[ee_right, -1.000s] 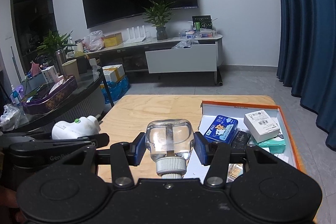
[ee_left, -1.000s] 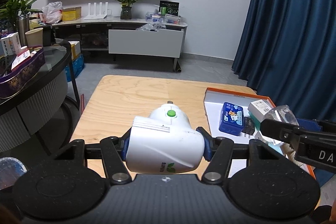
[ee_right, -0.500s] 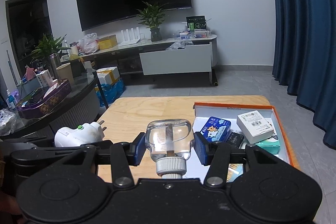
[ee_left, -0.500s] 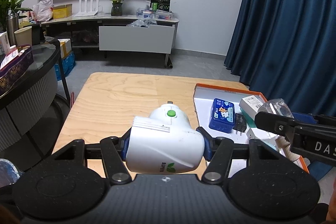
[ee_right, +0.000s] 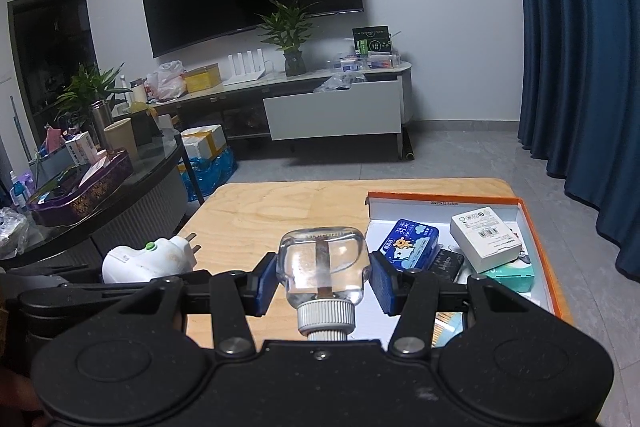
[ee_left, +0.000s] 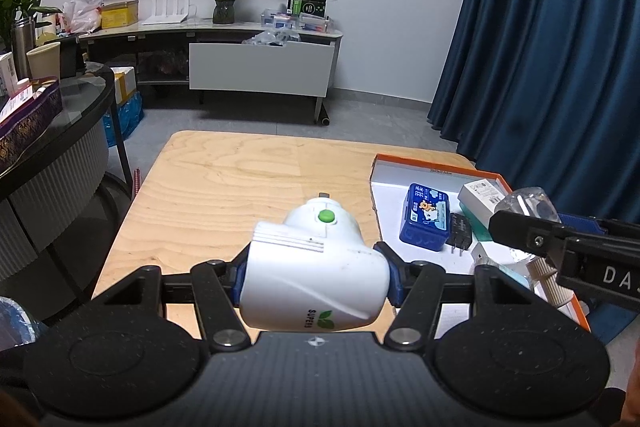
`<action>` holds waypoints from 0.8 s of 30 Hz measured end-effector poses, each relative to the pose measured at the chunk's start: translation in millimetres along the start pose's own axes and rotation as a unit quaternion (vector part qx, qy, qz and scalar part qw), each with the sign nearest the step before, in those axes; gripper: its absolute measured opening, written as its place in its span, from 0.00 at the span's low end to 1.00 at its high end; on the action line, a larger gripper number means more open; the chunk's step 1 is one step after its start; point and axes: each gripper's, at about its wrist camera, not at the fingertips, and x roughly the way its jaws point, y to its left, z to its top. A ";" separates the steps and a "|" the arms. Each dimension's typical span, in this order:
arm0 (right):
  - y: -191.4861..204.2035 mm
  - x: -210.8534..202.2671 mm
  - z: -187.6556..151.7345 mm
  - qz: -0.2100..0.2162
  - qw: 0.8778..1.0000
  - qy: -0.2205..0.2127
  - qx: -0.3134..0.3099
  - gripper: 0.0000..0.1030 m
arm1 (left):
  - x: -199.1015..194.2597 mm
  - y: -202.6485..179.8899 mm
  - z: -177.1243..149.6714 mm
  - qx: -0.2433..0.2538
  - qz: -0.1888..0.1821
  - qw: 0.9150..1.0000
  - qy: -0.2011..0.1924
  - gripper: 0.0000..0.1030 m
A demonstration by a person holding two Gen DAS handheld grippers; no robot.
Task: Organize rigid objects
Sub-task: 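Carry the plug-in with the left tool while the right tool carries the glass bottle toward the tray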
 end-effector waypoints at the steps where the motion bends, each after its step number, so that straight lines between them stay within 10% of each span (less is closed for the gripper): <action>1: -0.4 -0.8 0.0 0.000 1.000 -0.001 0.001 0.58 | -0.4 0.0 0.2 -0.001 0.000 1.000 0.000 0.59; 24: -35.9 -15.8 -3.8 -0.034 0.999 -0.010 0.029 0.58 | 5.5 -32.3 2.4 0.022 -0.037 0.999 0.002 0.59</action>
